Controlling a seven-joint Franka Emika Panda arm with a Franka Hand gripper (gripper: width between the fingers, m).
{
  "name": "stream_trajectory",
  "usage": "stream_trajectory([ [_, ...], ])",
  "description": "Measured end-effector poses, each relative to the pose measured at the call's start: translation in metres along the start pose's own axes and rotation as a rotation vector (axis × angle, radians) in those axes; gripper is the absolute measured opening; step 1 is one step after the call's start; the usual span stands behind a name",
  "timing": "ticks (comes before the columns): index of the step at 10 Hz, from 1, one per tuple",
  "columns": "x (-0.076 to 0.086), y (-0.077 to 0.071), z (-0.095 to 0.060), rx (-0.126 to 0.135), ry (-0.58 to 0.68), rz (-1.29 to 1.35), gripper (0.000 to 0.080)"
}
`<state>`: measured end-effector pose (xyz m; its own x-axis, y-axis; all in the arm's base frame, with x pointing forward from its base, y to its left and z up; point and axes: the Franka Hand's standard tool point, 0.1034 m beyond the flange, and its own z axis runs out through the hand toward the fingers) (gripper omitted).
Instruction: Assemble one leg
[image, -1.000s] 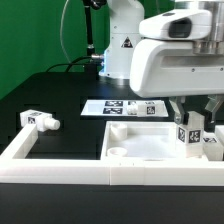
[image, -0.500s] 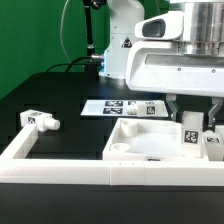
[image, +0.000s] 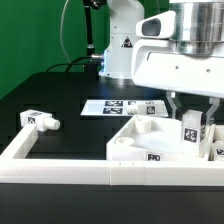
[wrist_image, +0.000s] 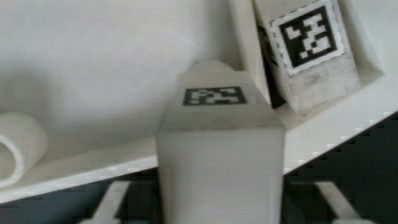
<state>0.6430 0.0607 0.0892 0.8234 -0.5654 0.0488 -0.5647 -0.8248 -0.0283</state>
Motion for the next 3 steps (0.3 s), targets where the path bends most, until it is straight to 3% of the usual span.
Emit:
stream_trajectory([
  [1, 0.003, -0.001, -0.009, 0.009, 0.007, -0.042, 0.0497],
  [2, 0.006, 0.000, -0.021, 0.013, 0.006, -0.083, 0.0497],
  [3, 0.009, 0.000, -0.031, 0.018, 0.008, -0.097, 0.0621],
])
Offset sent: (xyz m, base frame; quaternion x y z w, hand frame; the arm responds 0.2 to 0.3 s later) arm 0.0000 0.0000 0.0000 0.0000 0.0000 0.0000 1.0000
